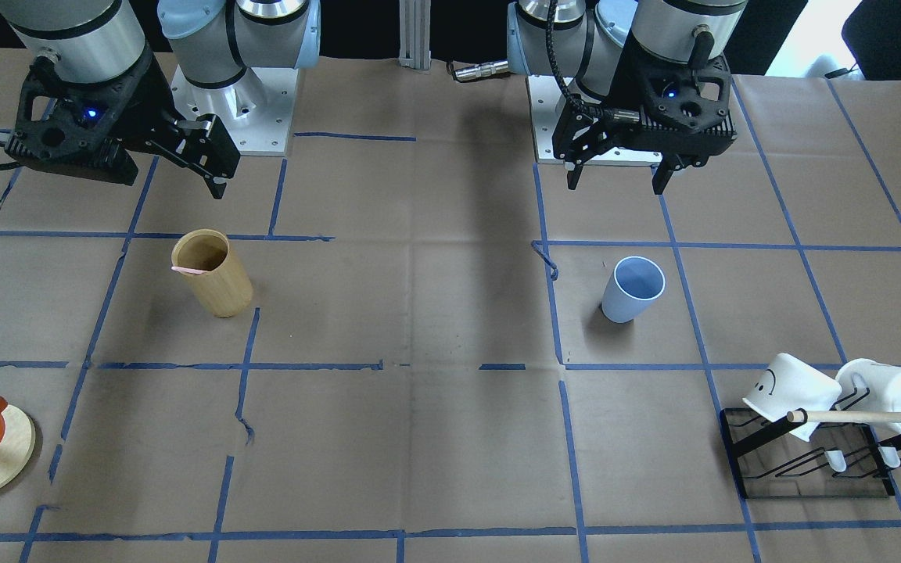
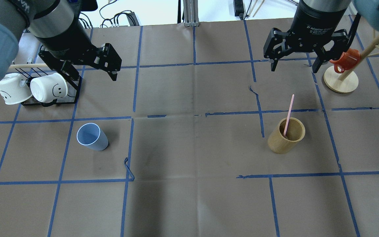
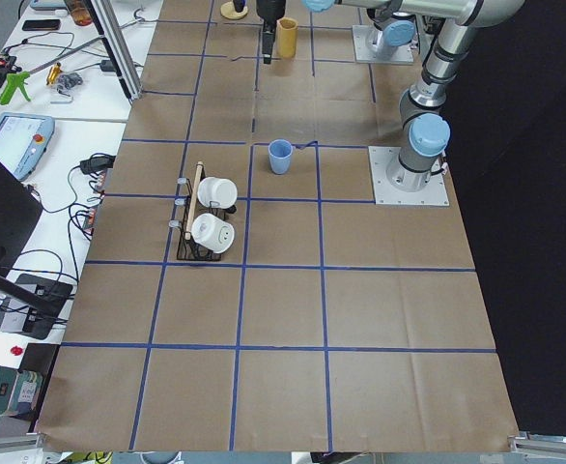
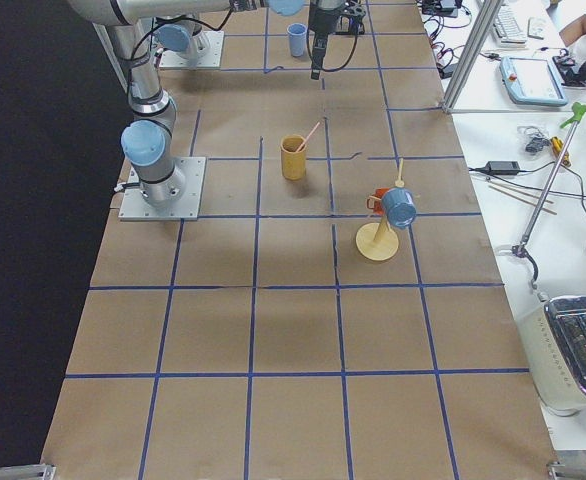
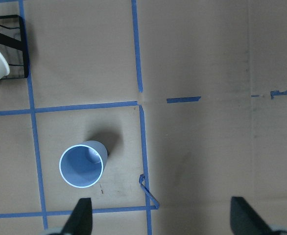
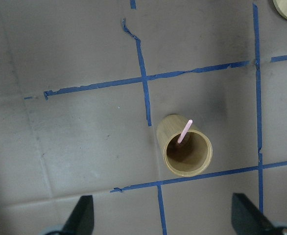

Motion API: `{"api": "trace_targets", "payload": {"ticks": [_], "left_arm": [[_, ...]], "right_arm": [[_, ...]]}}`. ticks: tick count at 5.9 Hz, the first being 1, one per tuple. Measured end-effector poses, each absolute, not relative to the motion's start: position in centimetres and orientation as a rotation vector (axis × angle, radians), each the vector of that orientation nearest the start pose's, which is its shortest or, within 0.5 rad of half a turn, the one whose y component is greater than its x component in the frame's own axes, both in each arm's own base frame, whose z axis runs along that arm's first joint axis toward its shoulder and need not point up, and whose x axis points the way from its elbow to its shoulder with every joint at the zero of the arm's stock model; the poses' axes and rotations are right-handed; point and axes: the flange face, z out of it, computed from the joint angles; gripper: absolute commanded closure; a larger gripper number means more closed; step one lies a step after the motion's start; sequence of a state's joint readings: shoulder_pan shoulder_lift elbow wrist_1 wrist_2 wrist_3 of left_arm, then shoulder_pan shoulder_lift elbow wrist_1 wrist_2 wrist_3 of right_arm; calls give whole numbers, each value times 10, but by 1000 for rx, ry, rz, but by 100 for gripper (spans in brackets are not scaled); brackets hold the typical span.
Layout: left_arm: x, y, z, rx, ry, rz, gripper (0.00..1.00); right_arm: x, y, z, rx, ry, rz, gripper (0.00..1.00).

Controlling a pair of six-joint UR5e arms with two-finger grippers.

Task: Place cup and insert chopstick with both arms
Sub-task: 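Grasp the light blue cup with left gripper while right gripper descends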

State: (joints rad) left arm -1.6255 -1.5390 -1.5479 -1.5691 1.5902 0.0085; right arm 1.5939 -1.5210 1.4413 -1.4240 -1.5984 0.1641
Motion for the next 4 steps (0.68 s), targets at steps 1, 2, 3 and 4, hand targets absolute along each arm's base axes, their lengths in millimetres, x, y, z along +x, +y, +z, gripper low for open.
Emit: {"api": "trace_targets", "payload": {"ticks": [1, 2, 3, 4], "left_arm": [[-158, -474, 515, 97, 3121, -90, 2], [-156, -474, 515, 93, 3124, -90, 2], [-150, -476, 512, 91, 3124, -79, 2], [-137, -477, 498, 93, 3124, -36, 2]], "right_arm": [[142, -502, 513, 223, 3165, 101, 0], [142, -502, 513, 223, 3164, 100, 0], [142, -502, 513, 223, 3163, 99, 0], [142, -502, 513, 222, 3162, 100, 0]]}}
